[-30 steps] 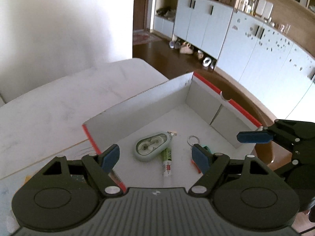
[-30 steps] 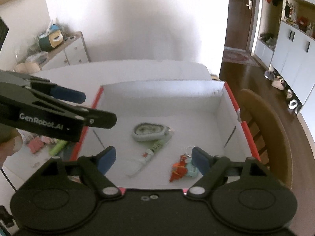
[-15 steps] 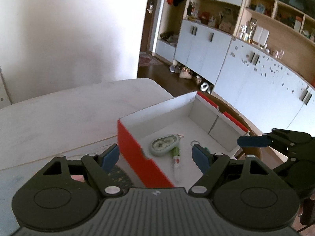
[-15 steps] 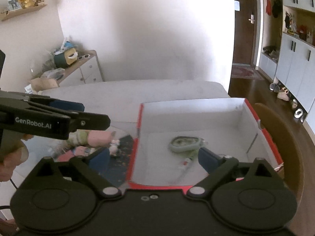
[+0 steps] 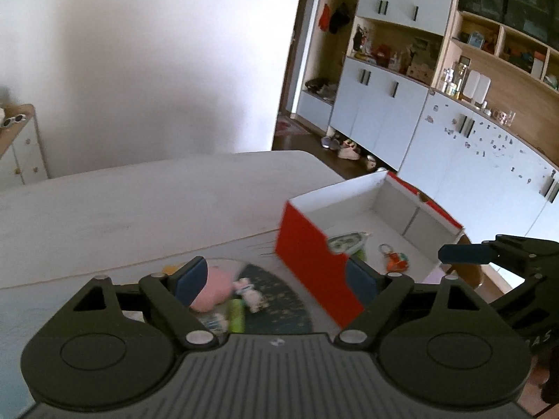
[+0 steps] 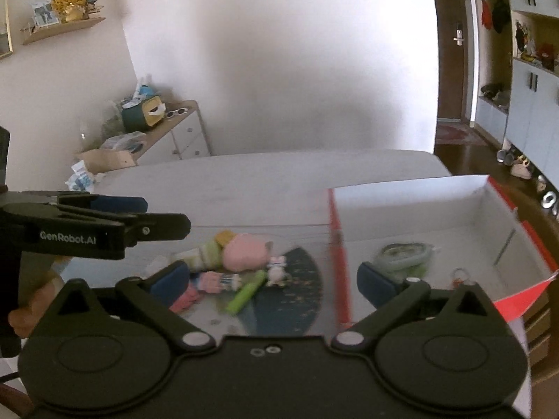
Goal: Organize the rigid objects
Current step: 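Withdraw both grippers from the box toward the table items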
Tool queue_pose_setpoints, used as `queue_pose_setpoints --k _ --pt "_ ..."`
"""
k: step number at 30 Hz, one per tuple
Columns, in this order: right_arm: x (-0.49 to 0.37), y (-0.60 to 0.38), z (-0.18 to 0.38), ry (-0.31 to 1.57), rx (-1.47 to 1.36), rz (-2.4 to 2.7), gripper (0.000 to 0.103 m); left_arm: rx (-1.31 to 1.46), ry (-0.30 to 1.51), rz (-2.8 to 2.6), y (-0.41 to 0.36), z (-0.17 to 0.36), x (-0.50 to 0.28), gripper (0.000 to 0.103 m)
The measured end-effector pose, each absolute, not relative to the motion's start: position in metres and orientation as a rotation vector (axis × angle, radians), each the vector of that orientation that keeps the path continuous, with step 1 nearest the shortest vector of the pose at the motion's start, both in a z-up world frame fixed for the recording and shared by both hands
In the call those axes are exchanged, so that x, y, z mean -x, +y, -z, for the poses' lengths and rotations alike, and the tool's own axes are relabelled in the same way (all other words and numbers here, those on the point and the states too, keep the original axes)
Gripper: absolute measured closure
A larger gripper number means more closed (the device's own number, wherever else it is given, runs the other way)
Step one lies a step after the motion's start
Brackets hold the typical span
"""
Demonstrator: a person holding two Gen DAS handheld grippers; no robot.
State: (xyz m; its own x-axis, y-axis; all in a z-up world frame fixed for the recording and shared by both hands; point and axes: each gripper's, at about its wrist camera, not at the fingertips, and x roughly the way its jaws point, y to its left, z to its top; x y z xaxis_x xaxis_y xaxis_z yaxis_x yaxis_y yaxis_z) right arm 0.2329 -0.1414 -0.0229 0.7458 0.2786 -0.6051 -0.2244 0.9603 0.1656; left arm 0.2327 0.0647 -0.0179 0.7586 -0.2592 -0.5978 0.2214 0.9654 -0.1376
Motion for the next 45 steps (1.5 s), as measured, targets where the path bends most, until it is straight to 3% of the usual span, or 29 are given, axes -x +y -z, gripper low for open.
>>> queue_pose_setpoints --k 11,14,25,39,45 --pt "-0.238 -0.087 0.042 0.72 -0.091 -0.311 0.001 0.025 0.63 0.196 0.135 0.029 -0.211 0.016" --pt "-0.239 -0.071 0.05 0.739 -0.054 -0.322 0.001 0.048 0.644 0.203 0.155 0.037 -0.21 0.01" --pt "-0.248 -0.024 0.078 0.771 0.072 -0.33 0.001 0.027 0.643 0.187 0.198 0.064 -0.205 0.0" --pt "-0.279 -0.007 0.116 0.843 0.134 -0.261 0.002 0.066 0.751 0.078 0.232 0.128 -0.226 0.0" --pt "-0.303 -0.021 0.131 0.879 0.099 -0.147 0.008 0.038 0.786 0.085 0.226 0.148 -0.238 0.0"
